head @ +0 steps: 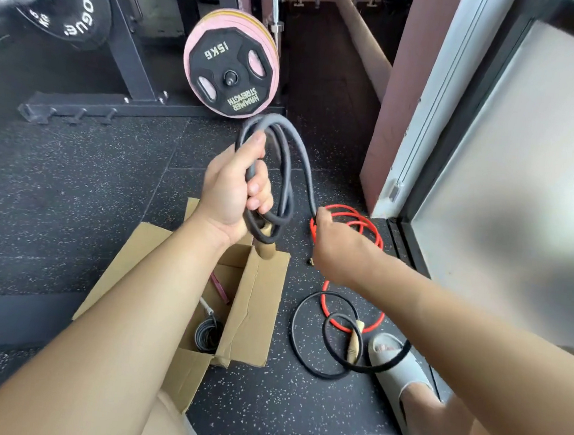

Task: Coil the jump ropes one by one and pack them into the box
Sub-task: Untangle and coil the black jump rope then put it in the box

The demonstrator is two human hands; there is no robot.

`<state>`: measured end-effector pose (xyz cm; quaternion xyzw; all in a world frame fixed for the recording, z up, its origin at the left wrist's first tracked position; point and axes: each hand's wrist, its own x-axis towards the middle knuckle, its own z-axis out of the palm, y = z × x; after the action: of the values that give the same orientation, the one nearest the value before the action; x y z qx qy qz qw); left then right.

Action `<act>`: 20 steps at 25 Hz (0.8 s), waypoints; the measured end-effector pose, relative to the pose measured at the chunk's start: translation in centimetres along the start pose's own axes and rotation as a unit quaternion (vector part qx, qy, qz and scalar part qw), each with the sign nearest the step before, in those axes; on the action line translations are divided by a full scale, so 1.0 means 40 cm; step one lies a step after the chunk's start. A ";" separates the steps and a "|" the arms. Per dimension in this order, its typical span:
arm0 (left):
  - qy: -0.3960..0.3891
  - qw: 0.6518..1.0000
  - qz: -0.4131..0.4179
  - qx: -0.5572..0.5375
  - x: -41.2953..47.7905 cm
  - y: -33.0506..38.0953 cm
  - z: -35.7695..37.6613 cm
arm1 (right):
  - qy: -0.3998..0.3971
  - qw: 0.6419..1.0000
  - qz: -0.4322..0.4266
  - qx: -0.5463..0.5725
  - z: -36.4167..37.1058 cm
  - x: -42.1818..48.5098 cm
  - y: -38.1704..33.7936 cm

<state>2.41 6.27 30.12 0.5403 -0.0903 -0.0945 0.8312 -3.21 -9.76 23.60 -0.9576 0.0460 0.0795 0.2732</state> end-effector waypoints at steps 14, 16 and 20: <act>0.010 0.902 0.053 0.429 0.000 -0.138 -0.022 | 0.009 0.921 -0.243 -0.305 -0.034 -0.004 -0.063; -0.023 0.912 0.020 0.409 -0.003 -0.140 -0.021 | 0.054 0.901 -0.321 -0.287 -0.042 0.000 -0.047; -0.116 0.954 -0.093 0.262 -0.026 -0.155 -0.014 | 0.143 0.839 -0.469 -0.234 -0.056 -0.003 -0.020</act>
<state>1.20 4.56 24.17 0.7302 -0.1568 -0.2066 0.6320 -2.94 -10.24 25.91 -0.9006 -0.3904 -0.1876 0.0355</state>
